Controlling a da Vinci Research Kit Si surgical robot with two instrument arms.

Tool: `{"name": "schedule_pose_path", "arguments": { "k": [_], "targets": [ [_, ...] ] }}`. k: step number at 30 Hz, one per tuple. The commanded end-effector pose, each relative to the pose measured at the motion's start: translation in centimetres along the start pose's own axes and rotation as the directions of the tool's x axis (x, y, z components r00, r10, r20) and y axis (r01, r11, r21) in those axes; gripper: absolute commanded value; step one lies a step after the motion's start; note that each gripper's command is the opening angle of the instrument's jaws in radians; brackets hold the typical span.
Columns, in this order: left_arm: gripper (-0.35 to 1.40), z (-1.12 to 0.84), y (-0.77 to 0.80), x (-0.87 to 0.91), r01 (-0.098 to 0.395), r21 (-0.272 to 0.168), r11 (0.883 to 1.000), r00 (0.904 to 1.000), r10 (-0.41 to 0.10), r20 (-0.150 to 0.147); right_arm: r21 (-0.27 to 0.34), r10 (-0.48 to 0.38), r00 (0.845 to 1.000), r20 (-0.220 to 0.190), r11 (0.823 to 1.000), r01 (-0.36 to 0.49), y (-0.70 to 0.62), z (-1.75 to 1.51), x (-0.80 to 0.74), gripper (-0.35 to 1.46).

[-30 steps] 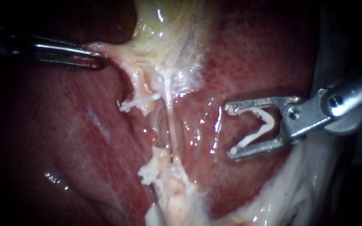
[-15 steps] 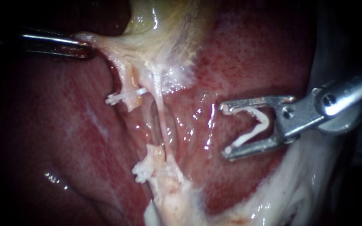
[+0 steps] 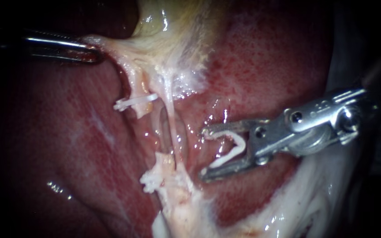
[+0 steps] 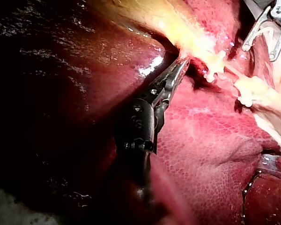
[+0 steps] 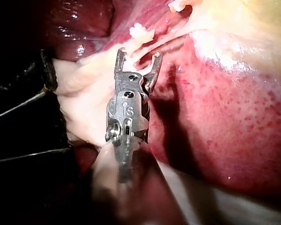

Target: Clipping first clip right tube

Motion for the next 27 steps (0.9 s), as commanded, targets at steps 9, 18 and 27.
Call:
{"name": "schedule_pose_path", "arguments": {
  "k": [9, 18, 27],
  "targets": [
    [-0.35, 0.01, 0.01, 0.0, 0.001, 0.002, 1.0, 1.0, -0.001, 0.0, 0.0, 0.079, 0.996, -0.044, 0.997, -0.079, 0.22, 0.27, -0.21, 0.5],
    [-0.35, 0.03, 0.02, 0.0, 0.0, 0.0, 1.0, 1.0, 0.0, 0.0, 0.102, 0.129, 0.99, -0.056, 0.987, -0.123, 0.24, 0.58, -0.39, 0.49],
    [-0.35, 0.04, 0.02, 0.0, 0.001, 0.001, 1.0, 1.0, -0.001, 0.0, 0.153, 0.157, 0.985, -0.076, 0.978, -0.144, 0.25, 0.78, -0.43, 0.49]
  ]
}}
